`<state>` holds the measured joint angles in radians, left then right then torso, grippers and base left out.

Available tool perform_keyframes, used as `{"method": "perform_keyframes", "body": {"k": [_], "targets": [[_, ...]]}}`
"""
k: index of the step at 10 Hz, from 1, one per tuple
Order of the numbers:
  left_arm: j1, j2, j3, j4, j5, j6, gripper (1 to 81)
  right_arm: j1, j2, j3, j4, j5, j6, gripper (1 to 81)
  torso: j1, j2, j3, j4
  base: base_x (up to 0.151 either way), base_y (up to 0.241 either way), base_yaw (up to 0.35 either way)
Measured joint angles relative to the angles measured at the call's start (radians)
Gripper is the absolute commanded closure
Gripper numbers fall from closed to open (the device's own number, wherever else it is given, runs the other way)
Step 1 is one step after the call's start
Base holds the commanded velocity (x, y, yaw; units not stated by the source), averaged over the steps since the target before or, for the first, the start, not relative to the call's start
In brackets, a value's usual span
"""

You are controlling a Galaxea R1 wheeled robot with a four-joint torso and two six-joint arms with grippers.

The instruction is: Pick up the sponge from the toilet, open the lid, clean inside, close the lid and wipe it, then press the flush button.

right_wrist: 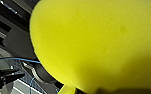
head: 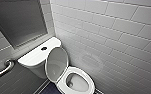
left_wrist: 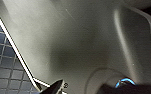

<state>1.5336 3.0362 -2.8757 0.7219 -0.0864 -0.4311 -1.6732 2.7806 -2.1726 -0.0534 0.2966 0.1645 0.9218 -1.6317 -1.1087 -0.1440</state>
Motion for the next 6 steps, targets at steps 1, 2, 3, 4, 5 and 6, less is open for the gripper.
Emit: {"method": "perform_keyframes", "body": {"k": [1,2,3,4,5,6], "targets": [[-0.001,0.013,0.004,-0.134,0.04,0.131,1.0,0.0,0.006,-0.01,0.0,0.0,0.0,81.1,0.0,0.0,0.0,0.0,0.0,0.0,0.0],[-0.005,0.023,0.014,-0.254,0.073,0.241,1.0,0.0,0.01,-0.017,0.0,0.0,0.0,81.1,0.0,0.0,0.0,0.0,0.0,0.0,0.0],[-0.016,0.033,0.024,-0.326,0.099,0.315,1.0,0.0,0.01,-0.02,0.001,0.0,0.001,81.1,0.0,0.0,0.0,0.0,0.0,0.0,0.0],[-0.033,0.041,0.037,-0.354,0.103,0.346,1.0,0.0,0.013,-0.031,0.001,0.0,0.001,81.1,0.0,0.0,0.0,0.0,0.0,0.0,0.0],[-0.044,0.045,0.049,-0.365,0.106,0.337,1.0,0.0,0.021,-0.05,0.001,0.0,0.005,81.1,0.0,0.0,0.0,0.0,0.0,0.0,0.0],[-0.044,0.044,0.054,-0.371,0.108,0.329,1.0,0.001,0.036,-0.085,0.001,-0.001,0.006,81.1,0.0,0.0,0.0,0.0,0.0,0.0,0.0]]}}
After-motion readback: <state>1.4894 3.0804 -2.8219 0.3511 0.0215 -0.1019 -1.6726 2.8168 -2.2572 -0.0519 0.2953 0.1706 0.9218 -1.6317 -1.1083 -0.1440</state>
